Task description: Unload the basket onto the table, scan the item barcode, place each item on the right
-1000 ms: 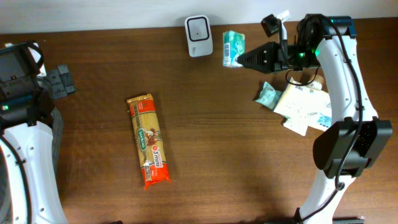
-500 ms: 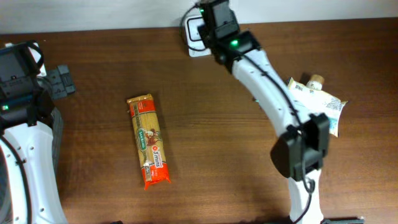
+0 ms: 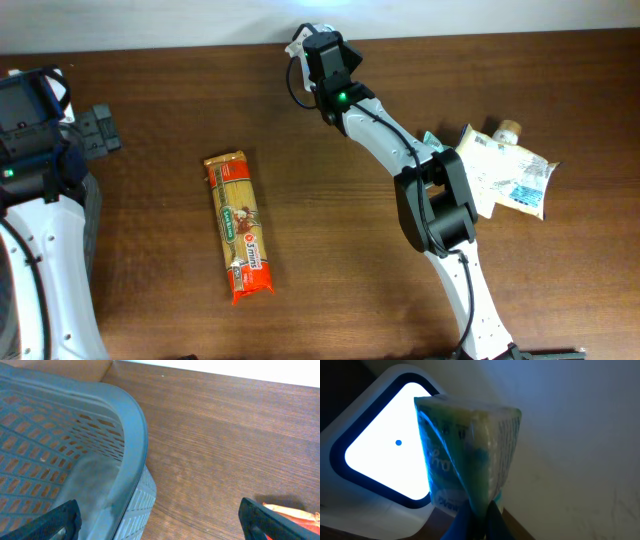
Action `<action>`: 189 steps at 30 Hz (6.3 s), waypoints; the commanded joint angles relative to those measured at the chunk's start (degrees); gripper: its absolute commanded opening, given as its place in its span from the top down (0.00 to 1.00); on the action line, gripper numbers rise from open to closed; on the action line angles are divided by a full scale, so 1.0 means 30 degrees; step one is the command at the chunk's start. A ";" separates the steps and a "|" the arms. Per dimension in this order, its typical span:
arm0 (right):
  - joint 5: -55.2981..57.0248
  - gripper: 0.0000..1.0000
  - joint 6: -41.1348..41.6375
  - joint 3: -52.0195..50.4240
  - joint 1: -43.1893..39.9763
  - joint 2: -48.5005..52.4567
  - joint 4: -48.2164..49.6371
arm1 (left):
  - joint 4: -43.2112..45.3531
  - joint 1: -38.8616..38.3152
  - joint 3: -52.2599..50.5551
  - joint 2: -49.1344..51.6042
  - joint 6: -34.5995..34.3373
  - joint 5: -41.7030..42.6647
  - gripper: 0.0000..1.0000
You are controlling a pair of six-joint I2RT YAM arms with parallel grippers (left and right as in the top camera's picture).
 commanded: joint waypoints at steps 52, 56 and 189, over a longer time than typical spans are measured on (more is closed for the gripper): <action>-1.8914 0.33 2.0895 -0.2929 0.6295 -0.2004 -1.5329 | 0.0029 0.0087 0.0058 -0.0146 0.0299 -0.0066 0.01; -1.8695 0.45 2.0888 -0.2936 0.6309 -0.1639 -1.5147 | 0.0029 0.0087 0.0058 -0.0146 0.0306 -0.0058 0.01; -2.0101 0.18 1.0695 -0.0670 -0.0933 -0.3381 -2.4669 | 0.0029 0.0087 0.0058 -0.0146 0.0306 -0.0066 0.01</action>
